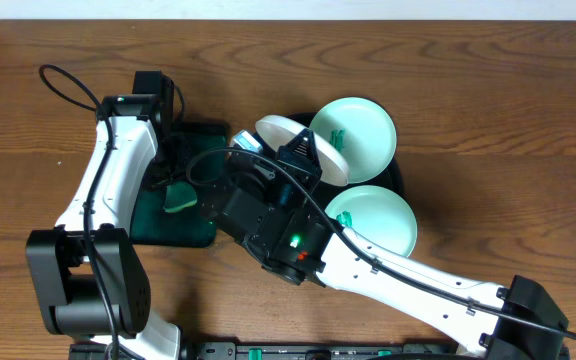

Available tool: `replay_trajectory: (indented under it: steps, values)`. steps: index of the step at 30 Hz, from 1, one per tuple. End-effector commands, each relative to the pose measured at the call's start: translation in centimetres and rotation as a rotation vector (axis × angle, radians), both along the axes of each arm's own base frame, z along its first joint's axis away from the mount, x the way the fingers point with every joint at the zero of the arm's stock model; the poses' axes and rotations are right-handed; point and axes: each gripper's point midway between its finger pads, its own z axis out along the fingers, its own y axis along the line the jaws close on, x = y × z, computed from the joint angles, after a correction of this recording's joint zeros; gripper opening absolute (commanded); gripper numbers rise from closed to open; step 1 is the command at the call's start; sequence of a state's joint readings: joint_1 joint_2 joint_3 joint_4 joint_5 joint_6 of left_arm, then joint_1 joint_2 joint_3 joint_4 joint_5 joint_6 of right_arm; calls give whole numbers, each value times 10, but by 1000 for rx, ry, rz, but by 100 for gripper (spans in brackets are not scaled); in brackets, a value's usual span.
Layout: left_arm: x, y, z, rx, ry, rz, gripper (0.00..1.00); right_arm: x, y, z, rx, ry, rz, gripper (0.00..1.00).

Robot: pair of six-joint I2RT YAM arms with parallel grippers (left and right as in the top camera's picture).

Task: Clean dirty plates on tray and stack at the side
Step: 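Lift the white plate with the right gripper and carry it right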

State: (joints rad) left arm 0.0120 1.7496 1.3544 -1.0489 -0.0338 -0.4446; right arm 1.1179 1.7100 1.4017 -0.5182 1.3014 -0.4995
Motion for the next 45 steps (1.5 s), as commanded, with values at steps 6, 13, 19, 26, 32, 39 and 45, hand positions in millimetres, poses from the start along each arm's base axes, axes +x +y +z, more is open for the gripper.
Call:
replay_trajectory:
  steps: [6, 13, 19, 26, 32, 39, 45]
  values:
    - [0, 1, 1, -4, 2, -2, 7, -1, 3, 7, 88, 3, 19, 1]
    - [-1, 1, 1, -4, 7, -13, 7, -13, 24, -2, 199, 44, 89, 1]
    - [-2, 1, 1, -4, 11, -16, 7, -8, 16, -11, 211, 77, 68, 1]
    - [-2, 1, 1, -4, 11, -17, 7, -11, 3, -9, 194, 72, 30, 1]
    - [-3, 1, 1, -4, 13, -17, 7, -28, 4, -11, 270, 95, 39, 1]
    - [-3, 1, 1, -4, 15, -17, 7, -26, 3, -26, 379, 208, 42, 1]
    - [-3, 1, 1, -4, 16, -17, 7, -13, -9, -56, 743, 366, -110, 1]
